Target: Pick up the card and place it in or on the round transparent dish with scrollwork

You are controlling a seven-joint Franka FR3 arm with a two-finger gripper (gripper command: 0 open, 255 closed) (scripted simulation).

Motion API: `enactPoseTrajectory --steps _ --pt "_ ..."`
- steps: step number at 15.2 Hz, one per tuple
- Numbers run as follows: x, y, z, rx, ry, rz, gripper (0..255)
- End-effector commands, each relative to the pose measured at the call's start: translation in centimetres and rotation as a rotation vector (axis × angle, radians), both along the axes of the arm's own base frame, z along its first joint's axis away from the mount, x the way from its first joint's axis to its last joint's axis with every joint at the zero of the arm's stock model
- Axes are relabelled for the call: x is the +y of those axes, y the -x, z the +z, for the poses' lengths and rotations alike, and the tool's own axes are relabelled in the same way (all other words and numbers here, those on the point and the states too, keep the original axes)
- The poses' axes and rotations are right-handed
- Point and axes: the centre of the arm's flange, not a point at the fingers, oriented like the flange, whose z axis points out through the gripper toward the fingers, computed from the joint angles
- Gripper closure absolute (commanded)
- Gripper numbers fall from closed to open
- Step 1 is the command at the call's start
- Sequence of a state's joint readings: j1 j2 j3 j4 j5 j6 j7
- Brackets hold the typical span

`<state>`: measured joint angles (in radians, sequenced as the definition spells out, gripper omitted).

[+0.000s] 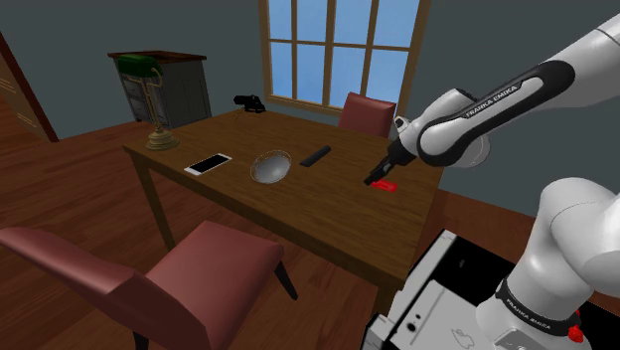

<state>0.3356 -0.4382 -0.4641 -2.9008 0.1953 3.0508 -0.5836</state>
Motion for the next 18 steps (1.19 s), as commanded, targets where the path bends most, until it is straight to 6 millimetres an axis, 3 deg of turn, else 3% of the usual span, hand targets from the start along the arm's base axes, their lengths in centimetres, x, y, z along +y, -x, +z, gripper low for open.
enactPoseTrajectory --steps 1,15,18 --pt "0.0 0.1 1.0 0.001 0.001 0.000 255" --pt "0.0 0.1 8.4 0.001 0.001 0.000 255" --pt "2.0 -3.3 8.5 0.001 0.001 0.000 255"
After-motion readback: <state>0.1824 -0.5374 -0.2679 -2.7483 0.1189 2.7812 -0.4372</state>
